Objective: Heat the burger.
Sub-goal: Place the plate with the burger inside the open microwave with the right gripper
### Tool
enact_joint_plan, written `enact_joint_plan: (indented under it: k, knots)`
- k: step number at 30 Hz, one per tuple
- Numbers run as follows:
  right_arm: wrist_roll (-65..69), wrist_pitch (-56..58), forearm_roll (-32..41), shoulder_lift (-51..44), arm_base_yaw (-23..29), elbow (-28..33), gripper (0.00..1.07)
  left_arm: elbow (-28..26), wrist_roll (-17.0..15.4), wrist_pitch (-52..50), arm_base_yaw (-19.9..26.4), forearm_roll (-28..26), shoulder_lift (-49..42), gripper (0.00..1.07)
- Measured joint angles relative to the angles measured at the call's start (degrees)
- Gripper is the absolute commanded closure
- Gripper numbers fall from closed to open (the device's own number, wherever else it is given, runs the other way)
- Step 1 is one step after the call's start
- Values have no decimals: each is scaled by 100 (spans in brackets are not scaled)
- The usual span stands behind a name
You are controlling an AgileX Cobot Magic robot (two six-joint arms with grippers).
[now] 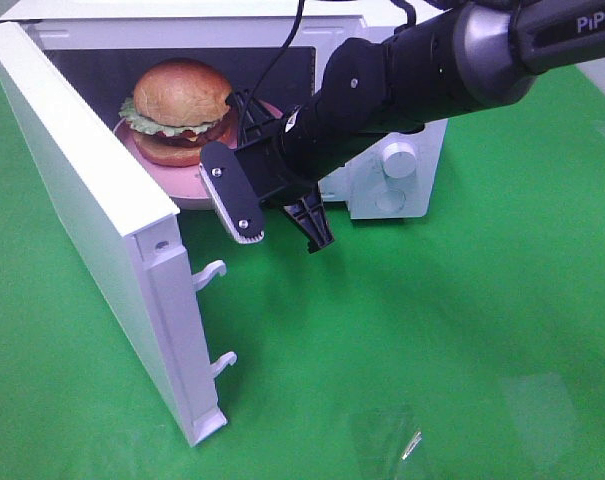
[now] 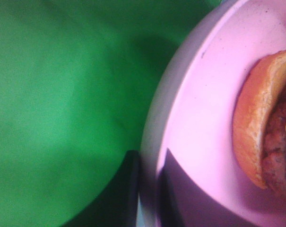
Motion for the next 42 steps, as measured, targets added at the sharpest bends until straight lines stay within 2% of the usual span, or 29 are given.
enact_joint_plan:
  k: [11, 17, 27, 29, 42]
  knots:
    - [613, 63, -516, 241, 0, -321, 107, 0, 0, 0, 0, 0, 0, 8]
    - [1409, 178, -1003, 430, 0, -693, 107, 0, 0, 0, 0, 0, 0, 8]
    - [2074, 401, -1335, 705, 0, -1186, 107, 0, 0, 0, 0, 0, 0, 8]
    - [2469, 464, -1524, 831, 0, -1432, 107, 0, 0, 0, 0, 0, 0, 8]
    - [3421, 573, -2011, 1169, 0, -1960, 107, 0, 0, 0, 0, 0, 0, 8]
